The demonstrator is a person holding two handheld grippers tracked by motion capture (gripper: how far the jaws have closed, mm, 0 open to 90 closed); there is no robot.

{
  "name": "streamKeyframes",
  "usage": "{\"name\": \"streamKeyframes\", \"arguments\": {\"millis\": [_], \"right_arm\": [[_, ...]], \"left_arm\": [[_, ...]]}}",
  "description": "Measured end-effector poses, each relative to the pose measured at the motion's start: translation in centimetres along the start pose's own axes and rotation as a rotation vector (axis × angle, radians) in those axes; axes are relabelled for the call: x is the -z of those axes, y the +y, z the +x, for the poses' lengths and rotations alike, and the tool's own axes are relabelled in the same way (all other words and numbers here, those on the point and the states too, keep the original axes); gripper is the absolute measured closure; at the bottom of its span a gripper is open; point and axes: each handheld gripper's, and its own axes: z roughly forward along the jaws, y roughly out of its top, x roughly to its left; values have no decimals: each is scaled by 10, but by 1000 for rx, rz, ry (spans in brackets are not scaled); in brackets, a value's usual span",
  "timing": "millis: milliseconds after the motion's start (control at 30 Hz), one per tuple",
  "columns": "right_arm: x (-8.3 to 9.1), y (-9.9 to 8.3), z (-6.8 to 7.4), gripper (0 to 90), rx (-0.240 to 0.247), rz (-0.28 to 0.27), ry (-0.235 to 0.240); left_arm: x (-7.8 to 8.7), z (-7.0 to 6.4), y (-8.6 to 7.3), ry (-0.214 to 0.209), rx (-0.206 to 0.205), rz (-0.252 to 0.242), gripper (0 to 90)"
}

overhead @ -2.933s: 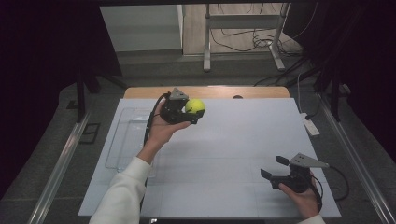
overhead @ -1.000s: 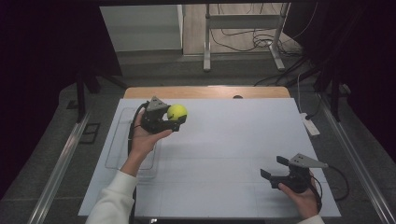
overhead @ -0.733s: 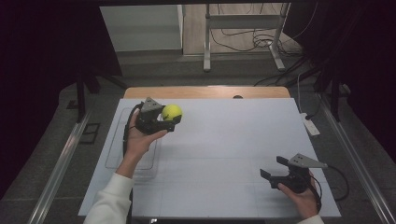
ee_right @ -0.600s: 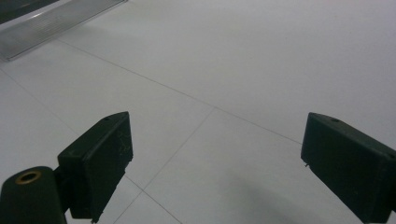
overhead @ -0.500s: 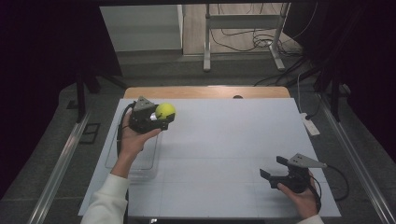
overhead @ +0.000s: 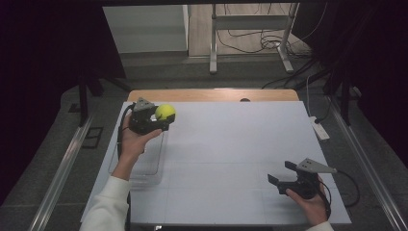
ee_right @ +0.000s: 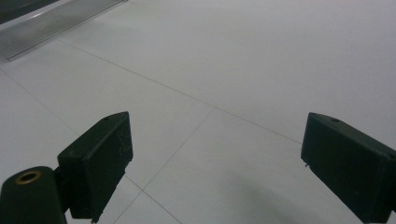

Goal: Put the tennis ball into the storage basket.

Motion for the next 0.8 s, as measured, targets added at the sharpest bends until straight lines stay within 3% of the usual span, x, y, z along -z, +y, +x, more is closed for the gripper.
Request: {"name": "streamKeyframes", "arguments": {"millis": [333, 800], "right_arm": [[0, 0, -1, 93, -8, -6, 8], [1, 0, -2, 93, -6, -15, 25]], "left_arm": [[5, 15, 3, 49, 28, 5, 275], [6, 22, 4, 86, 36, 22, 275]]}}
